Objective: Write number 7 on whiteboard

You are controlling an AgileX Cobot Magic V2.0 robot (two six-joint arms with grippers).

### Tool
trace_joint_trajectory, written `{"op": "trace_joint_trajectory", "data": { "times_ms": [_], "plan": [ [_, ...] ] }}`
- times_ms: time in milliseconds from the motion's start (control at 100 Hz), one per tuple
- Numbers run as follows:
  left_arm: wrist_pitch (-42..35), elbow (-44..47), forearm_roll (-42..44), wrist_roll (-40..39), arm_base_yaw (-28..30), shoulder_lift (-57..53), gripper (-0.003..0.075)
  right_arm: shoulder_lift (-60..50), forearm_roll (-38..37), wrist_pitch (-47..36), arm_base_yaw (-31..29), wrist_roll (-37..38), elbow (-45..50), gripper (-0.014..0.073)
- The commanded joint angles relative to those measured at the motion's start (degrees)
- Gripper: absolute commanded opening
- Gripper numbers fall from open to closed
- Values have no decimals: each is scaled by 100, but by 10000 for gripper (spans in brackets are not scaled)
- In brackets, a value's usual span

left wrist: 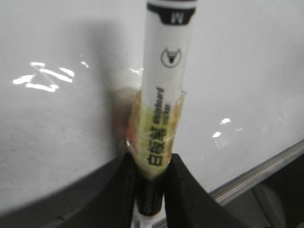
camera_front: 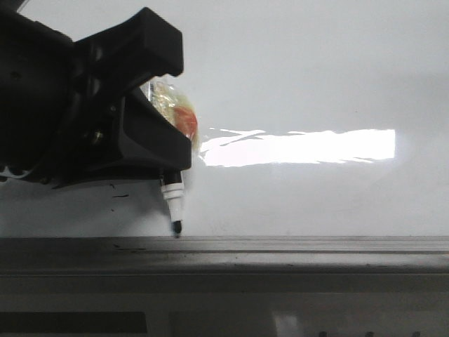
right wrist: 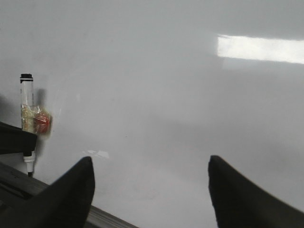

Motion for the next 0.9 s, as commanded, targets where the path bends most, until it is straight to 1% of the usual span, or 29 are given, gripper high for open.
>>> {"op": "trace_joint_trajectory", "data": {
  "times_ms": [0,50,110,210,350,400,460,530,570,620,710,790,800,890],
  "plan": [
    [-239,-84,36,0,31,-54,-20,123,182,-436,14,-136,-188,458],
    [-116,-84,176,0,31,-138,-20,123,324,-420,14,-309,-197,458],
    [10,-84,492,0,31,-288,-20,135,621,-342,27,-709,-242,458],
    [417,-84,1365,10,31,-620,-20,251,1274,-131,119,-1445,-422,458],
    [1097,-84,2807,67,31,-1230,-18,657,2384,305,428,-2781,-652,458],
    [1299,-84,3212,303,31,-1397,-16,828,2741,420,583,-3200,-682,458],
    [1467,-52,3338,812,31,-1618,-2,1047,3043,542,808,-3655,-685,458],
    [1646,34,3219,1428,31,-1839,-4,1271,3127,615,1072,-3980,-685,458],
    [1798,73,2985,1843,31,-1931,-4,1398,3127,620,1200,-4050,-685,458],
    [2038,116,2525,2416,31,-2029,-4,1535,3127,620,1363,-4132,-685,458],
    [2680,146,1203,3866,31,-2088,-4,1767,3139,629,1630,-4240,-685,458],
    [2970,146,386,4689,31,-2088,-4,1947,3174,629,1824,-4253,-685,458],
    [2995,146,177,4888,31,-2088,-4,1962,3174,629,1840,-4253,-685,458],
    [3015,146,-501,5531,31,-2088,-4,2115,3265,629,2073,-4465,-685,458]
  ]
}}
